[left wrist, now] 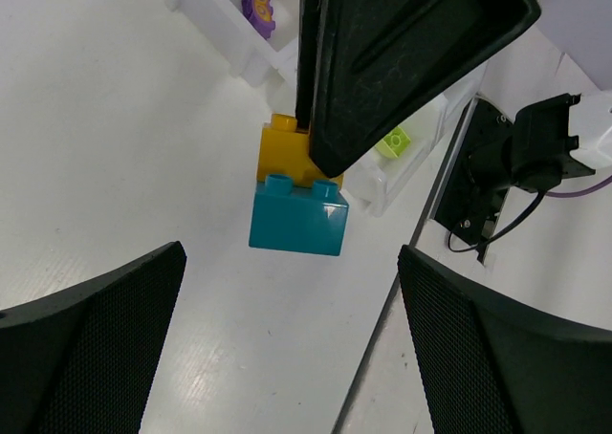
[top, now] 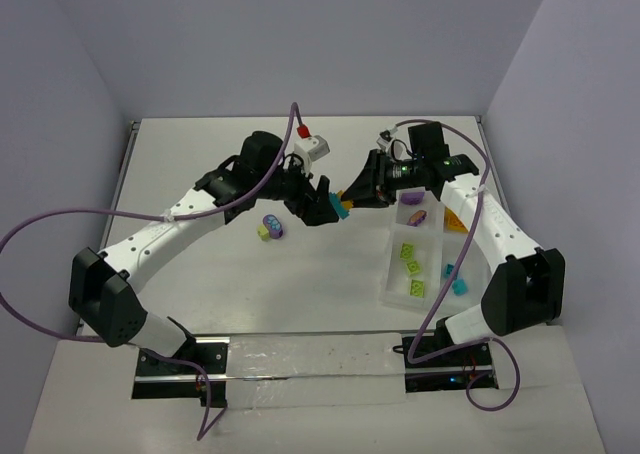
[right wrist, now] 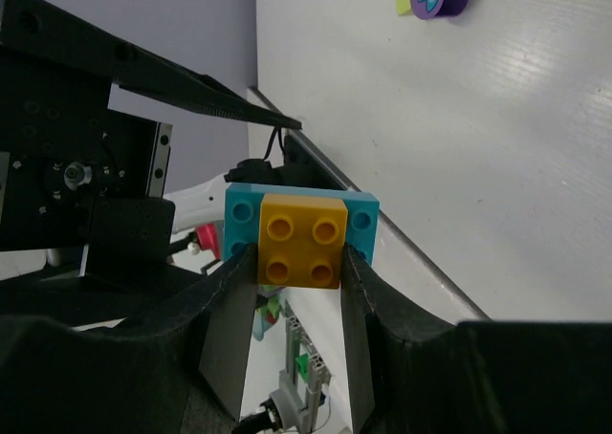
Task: Sort the legos into containers by color
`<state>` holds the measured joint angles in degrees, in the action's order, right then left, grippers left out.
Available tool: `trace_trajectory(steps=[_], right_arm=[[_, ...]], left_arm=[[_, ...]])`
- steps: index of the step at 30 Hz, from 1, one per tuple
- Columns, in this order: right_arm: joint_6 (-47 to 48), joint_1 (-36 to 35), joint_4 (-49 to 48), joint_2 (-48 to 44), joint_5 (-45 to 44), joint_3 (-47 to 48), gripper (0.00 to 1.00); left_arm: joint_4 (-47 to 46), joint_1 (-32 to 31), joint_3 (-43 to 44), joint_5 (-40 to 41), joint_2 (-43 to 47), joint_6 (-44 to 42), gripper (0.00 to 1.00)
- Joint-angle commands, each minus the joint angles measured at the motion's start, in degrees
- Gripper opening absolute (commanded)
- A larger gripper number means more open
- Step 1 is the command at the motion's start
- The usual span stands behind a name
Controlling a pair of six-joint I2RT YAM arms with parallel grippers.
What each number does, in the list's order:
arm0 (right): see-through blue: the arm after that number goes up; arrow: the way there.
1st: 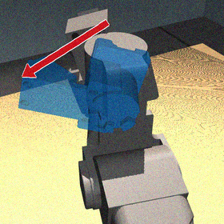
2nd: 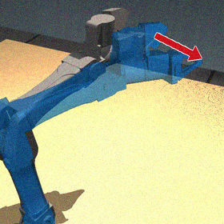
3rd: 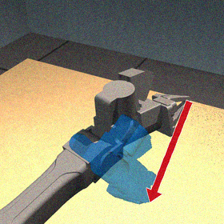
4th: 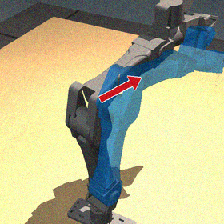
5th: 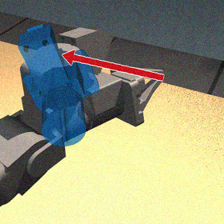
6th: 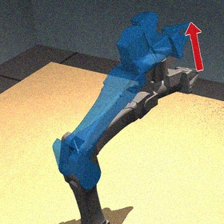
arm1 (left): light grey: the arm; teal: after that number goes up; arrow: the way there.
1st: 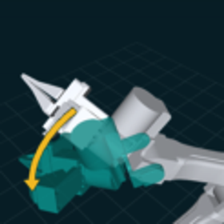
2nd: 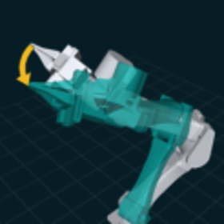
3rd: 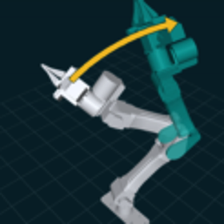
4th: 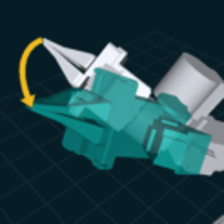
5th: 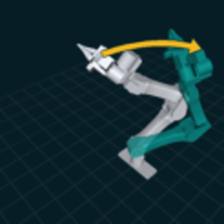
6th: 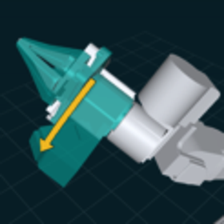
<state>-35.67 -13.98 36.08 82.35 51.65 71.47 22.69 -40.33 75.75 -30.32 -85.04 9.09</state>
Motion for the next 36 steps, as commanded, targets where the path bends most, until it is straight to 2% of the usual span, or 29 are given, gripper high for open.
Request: trace_trajectory(steps=[1,12,15,19,23,33,34,36], right_arm=[[1.8,-0.2,2.7,-0.1,3.8,3.7,0.0],[2.7,-0.4,2.9,0.0,4.4,3.1,0.0],[3.0,-0.5,2.9,0.2,4.4,3.1,0.0],[3.3,-0.6,3.2,0.3,4.3,3.1,0.0],[3.4,-0.7,3.1,0.3,4.1,3.3,0.0],[3.8,-1.3,3.7,0.6,3.9,3.8,0.0],[3.8,-1.4,3.7,0.6,4.0,3.9,0.0],[3.8,-1.4,3.7,0.6,4.0,4.1,0.0]], left_arm=[[-0.2,0.2,3.0,-0.6,-0.4,-1.9,0.98],[-2.2,-0.3,3.4,-3.8,-2.4,0.6,0.85],[-2.4,-0.3,3.8,-4.7,-2.8,1.1,0.78],[-3.3,-0.3,3.8,-6.4,-3.0,2.0,0.73],[-3.6,-0.3,4.0,-7.7,-3.6,2.5,0.62],[-6.8,-0.3,3.4,-9.4,-3.8,5.3,0.61],[-6.8,-0.3,3.4,-9.6,-3.9,5.3,0.59],[-6.8,-0.3,3.4,-9.8,-4.1,5.3,0.44]])
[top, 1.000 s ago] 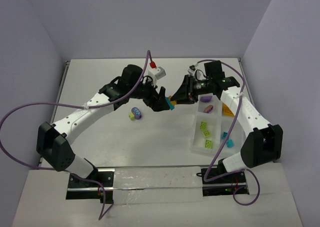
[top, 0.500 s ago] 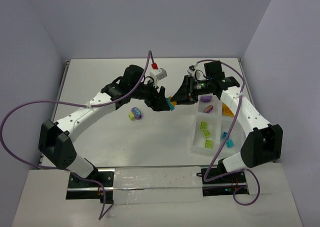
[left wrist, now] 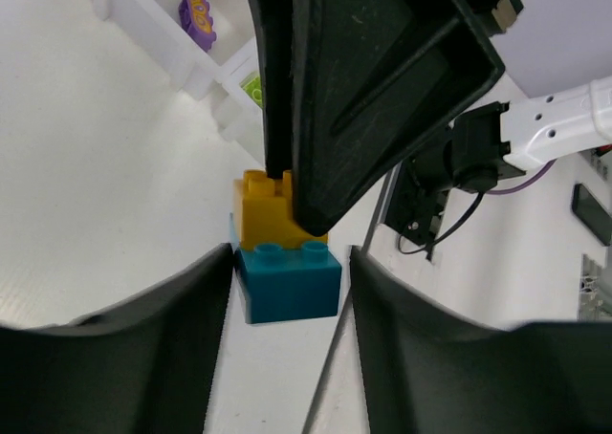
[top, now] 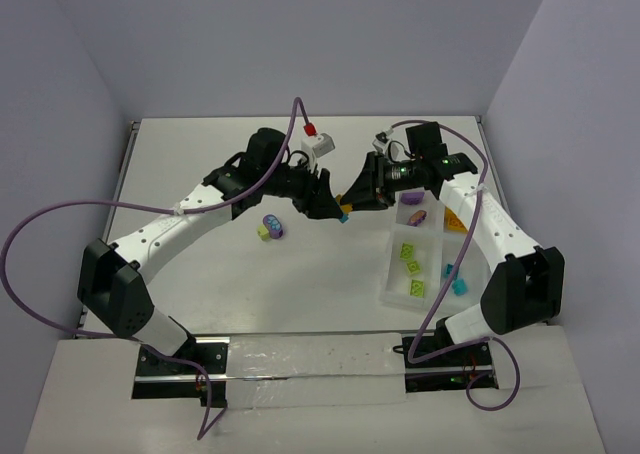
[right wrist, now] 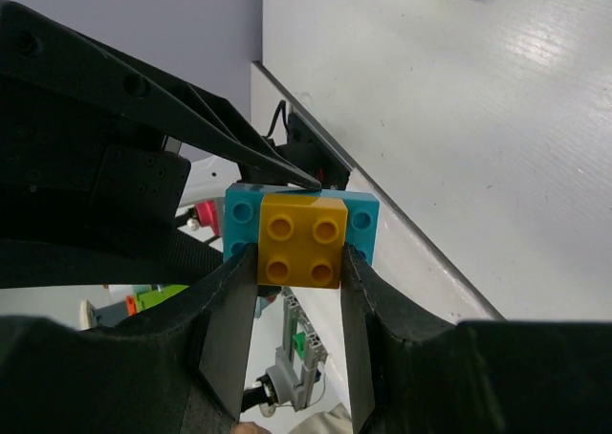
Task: Sort the legos into containers by color
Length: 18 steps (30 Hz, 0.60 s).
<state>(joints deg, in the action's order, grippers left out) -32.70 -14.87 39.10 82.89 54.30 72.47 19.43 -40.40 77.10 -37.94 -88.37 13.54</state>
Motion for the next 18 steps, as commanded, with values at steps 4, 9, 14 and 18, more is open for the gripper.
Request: trace_trajectory(steps=[4,9,14,18], right_arm=[[1.2,-0.4,1.1,0.1,0.9,3.6,0.0],[2.4,1.3,2.3,0.7,0.0,5.1,0.0],[3.8,7.4,4.1,0.4,-3.4,6.7,0.0],[7.1,13.3,8.8,1.1,-11.1,9.4,0.0]], left_arm=[[-2.1,-0.2,2.3,-1.3,-0.9,0.3,0.1],[0.9,-0.2,2.1,-0.9,-0.6,-0.9,0.0],[2.4,-0.2,0.1,-0.6,0.5,-2.2,0.0],[1.4,-0.1,-0.4,-0.8,0.4,-1.3,0.0]])
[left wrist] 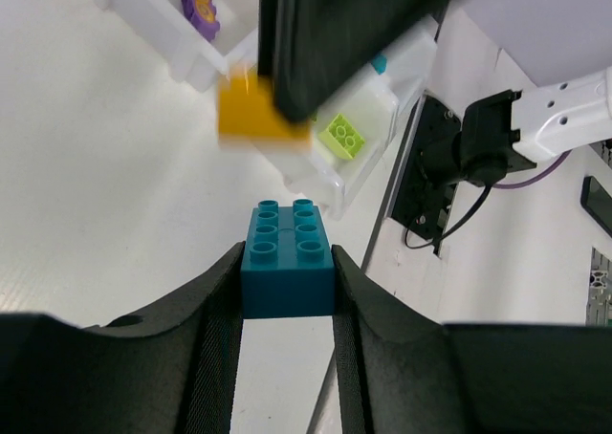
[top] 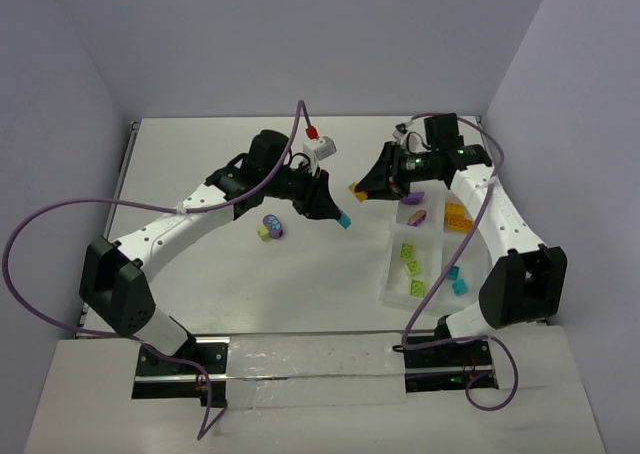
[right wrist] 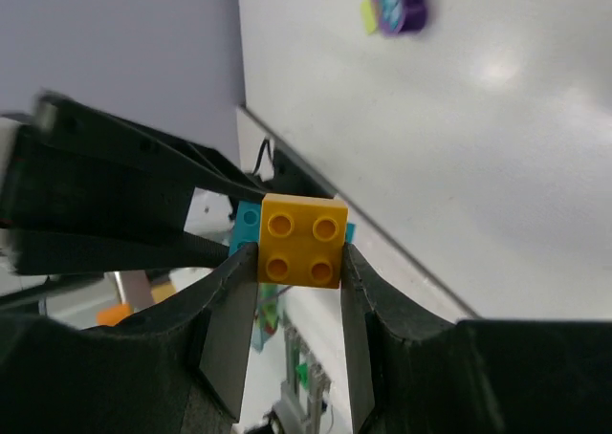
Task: Sort the legos into containers by color
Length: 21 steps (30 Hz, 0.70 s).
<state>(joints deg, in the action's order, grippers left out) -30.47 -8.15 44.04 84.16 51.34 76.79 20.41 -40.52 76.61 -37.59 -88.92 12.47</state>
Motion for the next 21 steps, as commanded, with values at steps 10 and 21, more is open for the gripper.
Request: trace_trajectory(steps=[10,21], right_arm=[[7.1,23.6,5.1,-8.7,-50.2,-3.7,0.0],[6.6,24.8,-2.1,-4.9,-57.0,-8.9,0.13]], left_arm=[[-2.5,-0.1,2.3,0.0,-1.9,5.1,0.0],[-3.4,-0.1,4.1,0.4,-4.3,9.6,0.0]])
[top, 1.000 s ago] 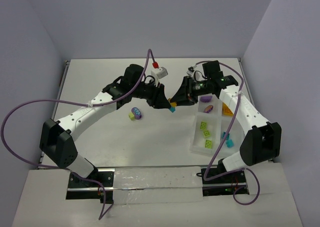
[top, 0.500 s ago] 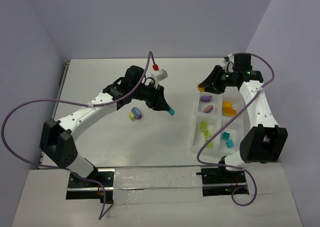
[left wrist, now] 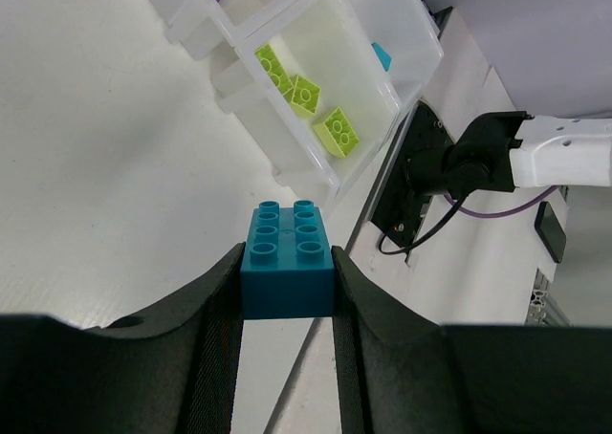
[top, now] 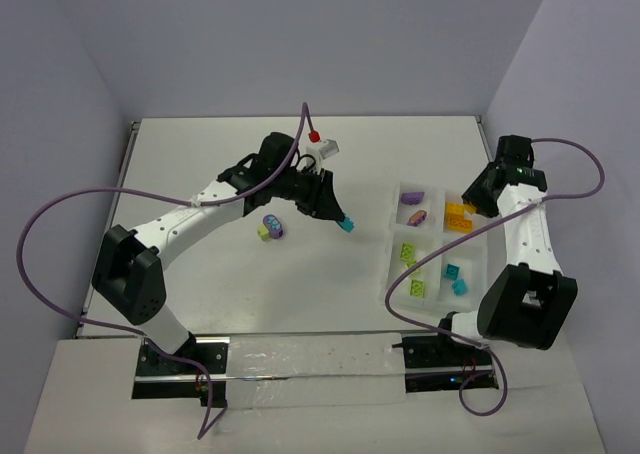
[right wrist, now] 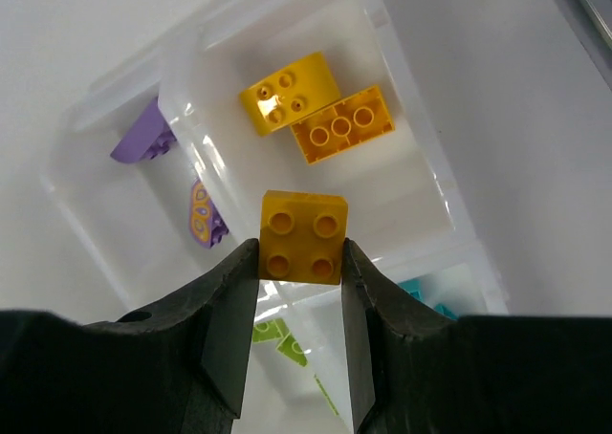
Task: Sort the legos into containers by color
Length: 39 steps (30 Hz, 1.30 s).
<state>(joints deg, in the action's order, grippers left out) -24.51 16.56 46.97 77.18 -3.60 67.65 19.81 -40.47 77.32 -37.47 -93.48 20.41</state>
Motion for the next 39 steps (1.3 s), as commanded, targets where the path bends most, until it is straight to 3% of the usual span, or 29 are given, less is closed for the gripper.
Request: trace_trajectory(steps=[1,2,3,6,8,12,16,20,21,22,26,33,39], right_arm=[[0.6,0.1,-5.7,3.4,-1.1,0.2,0.19],[0.4,0.1,-5.7,4.1,-1.1,0.1,0.21],[0.3,0.1,-6.2,4.5,-1.2,-0.1,0.39],[0.2,0.1,-6.6,4.9,-2.1,-0.3,0.79],[0.5,-0.2,-6.3,4.8,-3.3,0.2,0.87],[1.8,-1.3,-5.2,3.1,-5.4,2.3,0.89],[5.9,-5.4,-10.1,-3.7,1.1,1.3,0.84],[15.9,-19.4,-21.0,-12.7,14.4,-4.1,0.78],[19.0,-24.7,-23.3,-14.5,16.2,-5.5,0.77],[19.3,-25.0,-23.5,-14.6,16.4,-6.3,0.77],[29.1,-38.1,-30.3,-19.2,19.9,-10.6,0.75],[37.9,-48.2,-26.1,-14.3,20.9,-4.7,0.74],[38.9,-51.9,-24.7,-7.5,20.4,0.9,0.74]], left_arm=[[-2.7,-0.1,3.5,0.5,0.3,1.6,0.0],[-2.4,-0.1,3.7,0.6,0.2,1.5,0.0],[-1.7,-0.1,3.9,1.2,0.2,1.3,0.0],[-1.5,-0.1,4.2,1.3,0.5,1.5,0.0],[-1.6,-0.1,4.3,0.9,0.7,1.5,0.0],[-1.4,0.1,5.0,-0.4,0.6,0.9,0.0],[1.1,1.6,6.8,-2.4,-0.6,2.0,0.0],[-4.8,6.7,3.2,-11.3,-0.6,10.0,0.0],[-8.0,8.3,0.8,-13.6,-0.6,13.7,0.0],[-9.0,9.0,0.7,-13.7,-0.7,15.4,0.0],[-9.9,10.2,0.4,-16.8,-1.1,19.3,0.0],[-10.1,10.2,0.1,-17.6,-0.3,21.0,0.0],[-10.9,10.2,-0.9,-17.0,-0.2,22.1,0.0]])
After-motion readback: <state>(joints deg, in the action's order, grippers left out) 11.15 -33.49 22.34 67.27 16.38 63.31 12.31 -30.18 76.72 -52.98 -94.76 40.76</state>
